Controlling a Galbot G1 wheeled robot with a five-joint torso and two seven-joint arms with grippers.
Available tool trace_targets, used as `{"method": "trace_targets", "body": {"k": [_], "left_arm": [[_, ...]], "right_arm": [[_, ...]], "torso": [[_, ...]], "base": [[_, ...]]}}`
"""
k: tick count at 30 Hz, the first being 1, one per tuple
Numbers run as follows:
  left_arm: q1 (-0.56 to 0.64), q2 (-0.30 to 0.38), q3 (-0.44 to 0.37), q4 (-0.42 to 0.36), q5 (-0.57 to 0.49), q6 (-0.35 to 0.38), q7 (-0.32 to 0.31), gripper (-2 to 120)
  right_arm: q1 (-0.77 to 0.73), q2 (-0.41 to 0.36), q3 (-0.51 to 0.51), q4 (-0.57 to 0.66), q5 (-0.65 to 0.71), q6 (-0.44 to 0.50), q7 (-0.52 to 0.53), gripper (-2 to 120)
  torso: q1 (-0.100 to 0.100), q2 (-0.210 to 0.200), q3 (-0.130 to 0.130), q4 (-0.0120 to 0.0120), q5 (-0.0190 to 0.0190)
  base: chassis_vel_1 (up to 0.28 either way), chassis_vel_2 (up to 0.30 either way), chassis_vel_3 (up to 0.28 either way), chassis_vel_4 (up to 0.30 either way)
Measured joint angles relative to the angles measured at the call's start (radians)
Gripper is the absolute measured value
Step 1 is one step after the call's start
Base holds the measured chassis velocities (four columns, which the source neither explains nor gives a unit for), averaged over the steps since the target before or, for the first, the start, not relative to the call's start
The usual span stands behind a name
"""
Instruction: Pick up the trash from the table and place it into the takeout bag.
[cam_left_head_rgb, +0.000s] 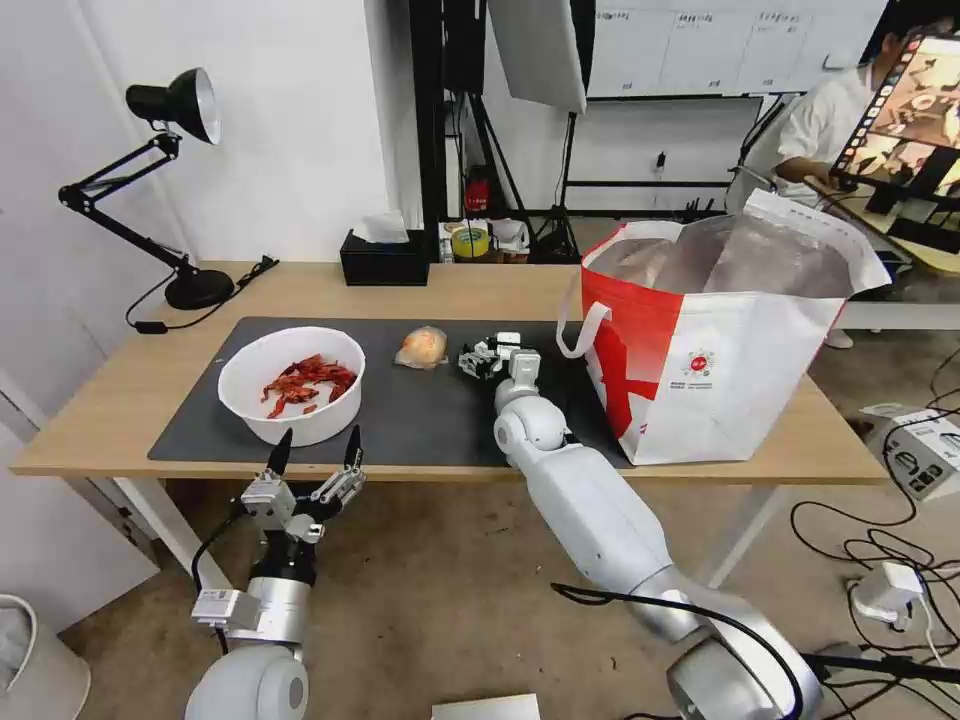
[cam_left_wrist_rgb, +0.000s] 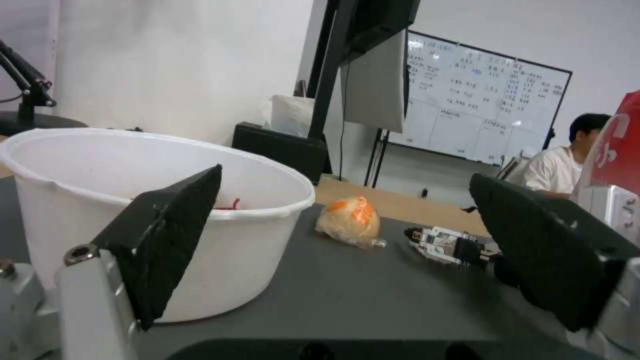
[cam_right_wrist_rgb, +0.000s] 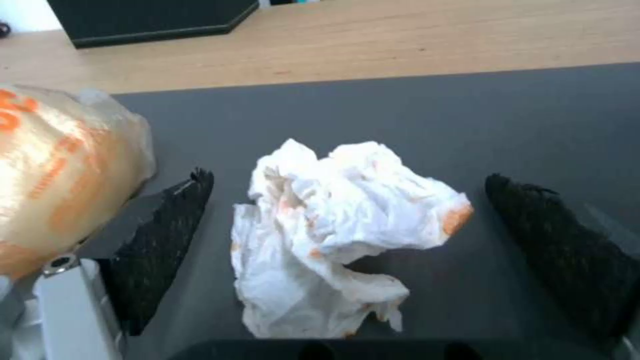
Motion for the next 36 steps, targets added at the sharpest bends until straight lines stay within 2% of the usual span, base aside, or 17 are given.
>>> {"method": "trace_targets", "body": {"k": [8, 10, 11, 14, 15, 18, 19, 26, 27, 30, 32, 34, 36], "left_arm": [[0.0, -0.001, 0.0, 0.001, -0.001, -0.001, 0.0, 100], [0.001, -0.001, -0.002, 0.001, -0.001, -0.002, 0.0, 100], [0.001, -0.001, -0.002, 0.001, -0.001, -0.002, 0.0, 100], [0.003, 0.0, -0.004, 0.001, -0.001, -0.006, 0.0, 100], [0.003, 0.0, -0.004, 0.001, -0.001, -0.006, 0.0, 100], [0.005, -0.001, -0.004, 0.001, -0.002, -0.015, 0.001, 100], [0.005, -0.001, -0.004, 0.001, -0.002, -0.015, 0.001, 100], [0.008, -0.004, -0.003, 0.0, -0.002, -0.02, 0.001, 100], [0.008, -0.004, -0.003, 0.0, -0.002, -0.02, 0.001, 100], [0.005, -0.006, 0.001, 0.0, -0.001, -0.02, 0.002, 100], [0.004, -0.007, 0.001, 0.0, -0.001, -0.02, 0.002, 100], [0.002, -0.007, 0.003, 0.0, -0.001, -0.02, 0.002, 100], [0.001, -0.007, 0.003, 0.001, 0.0, -0.02, 0.002, 100]], "right_arm": [[0.009, 0.011, 0.001, -0.021, -0.013, 0.002, -0.006, 99], [0.013, 0.014, 0.001, -0.026, -0.014, 0.002, -0.007, 90], [0.013, 0.014, 0.001, -0.026, -0.014, 0.002, -0.007, 90], [0.015, 0.017, -0.001, -0.032, -0.015, 0.002, -0.007, 76], [0.015, 0.017, -0.001, -0.032, -0.015, 0.002, -0.007, 76], [0.015, 0.018, -0.007, -0.037, -0.019, 0.002, -0.006, 61], [0.015, 0.018, -0.007, -0.037, -0.019, 0.002, -0.006, 61], [0.013, 0.019, -0.007, -0.04, -0.02, 0.002, -0.004, 32], [0.013, 0.019, -0.007, -0.04, -0.02, 0.002, -0.004, 32], [0.011, 0.019, -0.004, -0.039, -0.02, 0.001, -0.004, 15], [0.011, 0.019, -0.003, -0.039, -0.02, 0.001, -0.004, 14], [0.009, 0.017, -0.002, -0.036, -0.02, 0.001, -0.005, 3], [0.008, 0.015, -0.001, -0.034, -0.02, 0.001, -0.005, 0]], "torso": [[0.0, 0.0, 0.0, 0.0, 0.0], [0.0, 0.0, 0.0, 0.0, 0.0], [0.0, 0.0, 0.0, 0.0, 0.0], [0.0, 0.0, 0.0, 0.0, 0.0], [0.0, 0.0, 0.0, 0.0, 0.0], [0.0, 0.0, 0.0, 0.0, 0.0], [0.0, 0.0, 0.0, 0.0, 0.0], [0.0, 0.0, 0.0, 0.0, 0.0], [0.0, 0.0, 0.0, 0.0, 0.0], [0.0, 0.0, 0.0, 0.0, 0.0001], [0.0, 0.0, 0.0, 0.0, 0.0001], [0.0, 0.0, 0.0, 0.0001, 0.0001], [0.0, 0.0, 0.0, 0.0002, 0.0001]], "base": [[0.0, 0.0, 0.0, 0.0], [0.0, 0.0, 0.0, 0.0], [0.0, 0.0, 0.0, 0.0], [0.0, 0.0, 0.0, 0.0], [0.0, 0.0, 0.0, 0.0], [0.0, 0.0, 0.0, 0.0], [0.0, 0.0, 0.0, 0.0], [0.0, 0.0, 0.0, 0.0], [0.0, 0.0, 0.0, 0.0], [0.0, 0.0, 0.0, 0.0], [0.0, 0.0, 0.0, 0.0], [0.0, 0.0, 0.0, 0.0], [0.0, 0.0, 0.0, 0.0]]}}
